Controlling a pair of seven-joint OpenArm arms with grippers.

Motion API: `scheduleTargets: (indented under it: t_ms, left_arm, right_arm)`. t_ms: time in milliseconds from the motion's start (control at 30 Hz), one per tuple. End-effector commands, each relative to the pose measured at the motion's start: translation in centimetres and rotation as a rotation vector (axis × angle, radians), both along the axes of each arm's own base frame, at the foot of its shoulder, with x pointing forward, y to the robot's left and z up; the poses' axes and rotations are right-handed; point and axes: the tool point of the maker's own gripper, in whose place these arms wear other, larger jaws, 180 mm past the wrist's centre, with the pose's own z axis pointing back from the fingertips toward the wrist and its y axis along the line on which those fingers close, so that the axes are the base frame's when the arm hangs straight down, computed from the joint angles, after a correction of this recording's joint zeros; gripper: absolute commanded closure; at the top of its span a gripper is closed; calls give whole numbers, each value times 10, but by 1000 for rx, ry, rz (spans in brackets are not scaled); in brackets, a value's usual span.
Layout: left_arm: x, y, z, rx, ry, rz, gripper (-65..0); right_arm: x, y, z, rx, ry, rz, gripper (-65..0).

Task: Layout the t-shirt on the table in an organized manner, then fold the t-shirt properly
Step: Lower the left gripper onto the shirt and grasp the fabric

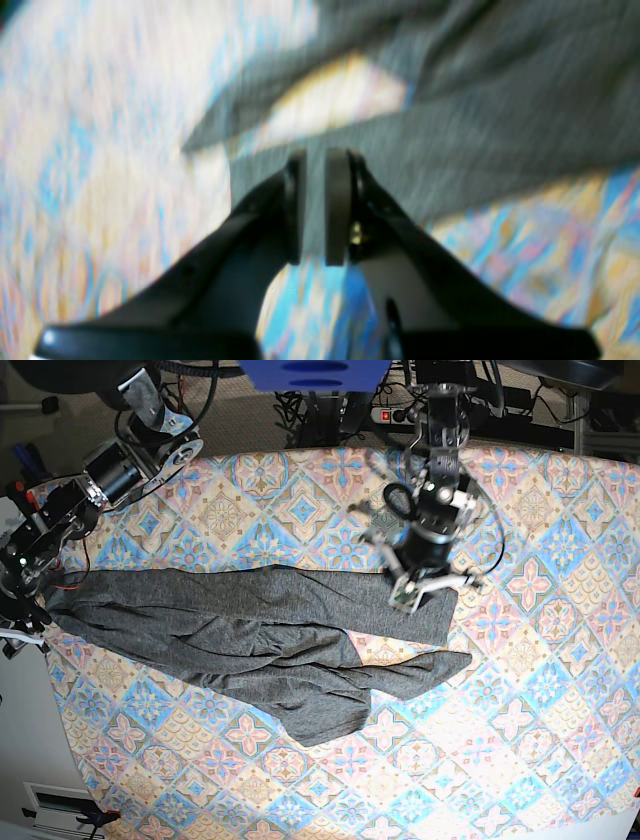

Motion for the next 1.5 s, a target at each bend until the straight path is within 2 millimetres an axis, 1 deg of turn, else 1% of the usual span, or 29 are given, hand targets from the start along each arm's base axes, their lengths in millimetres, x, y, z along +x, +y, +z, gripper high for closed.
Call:
scheduleTargets:
  t_ms: [0, 67, 167, 233, 333, 433, 533, 567, 600, 733, 800, 833, 900, 1000, 1067, 1167, 1233, 1300, 1333, 1367, 1400, 1467]
  left_arm:
    - [8, -15, 10, -18, -38, -38, -77]
    - [15, -32, 1, -21, -18, -83, -78]
    - [26, -43, -21, -17, 36, -110, -78]
    - [29, -45, -40, -15, 87, -115, -79]
    - [29, -47, -56, -8, 129, -121, -79]
    - [27, -49, -77, 0, 187, -130, -79]
    - [22, -49, -100, 12, 254, -139, -67]
    - [21, -50, -107, 14, 272, -141, -46]
    - [20, -50, -110, 18, 283, -145, -5]
    - [11, -43, -122, 52, 358, -130, 0]
    - [7, -40, -125, 66, 385, -124, 0]
    - [6, -39, -124, 69, 385, -120, 0]
    - [-8, -27, -125, 93, 386, -116, 0]
    - [-29, -17, -115, 98, 361, -110, 0]
    - [-47, -9, -112, 116, 361, -121, 0]
    - [-77, 1, -116, 141, 397, -165, 0]
    - [-95, 16, -122, 157, 431, -157, 0]
    - [-113, 26, -127, 164, 468, -163, 0]
    - [-123, 34, -130, 169, 489, -161, 0]
    - [-130, 46, -130, 182, 505, -158, 0]
    - [-136, 53, -129, 190, 515, -163, 0]
    - [-150, 60, -128, 201, 539, -185, 0]
  right_arm:
    - [0, -6, 17, -48, -33, -2, -213]
    - [0, -1, 11, -52, -12, 15, -213]
    - [1, 8, 2, -60, 22, 47, -213]
    - [0, 11, -3, -63, 40, 61, -213]
    - [-2, 13, -7, -63, 51, 66, -213]
    - [-3, 13, -8, -63, 56, 66, -213]
    - [-3, 13, -8, -63, 56, 66, -213]
    - [-3, 13, -8, -63, 56, 66, -213]
    - [-3, 13, -8, -63, 56, 66, -213]
    - [-3, 13, -8, -63, 56, 66, -213]
    - [-2, 13, -8, -64, 56, 67, -213]
    - [-2, 13, -8, -64, 56, 67, -213]
    - [-2, 13, -8, -64, 56, 67, -213]
    - [-2, 13, -8, -64, 56, 67, -213]
    - [-2, 13, -8, -64, 56, 69, -213]
    - [-2, 13, -8, -64, 56, 69, -213]
    - [-2, 13, -8, -64, 56, 69, -213]
    - [-2, 13, -8, -64, 56, 69, -213]
    - [-2, 13, -8, -64, 56, 69, -213]
    - [-2, 13, -8, -64, 56, 69, -213]
    - [-2, 13, -8, -64, 56, 69, -213]
    - [-2, 13, -8, -64, 56, 69, -213]
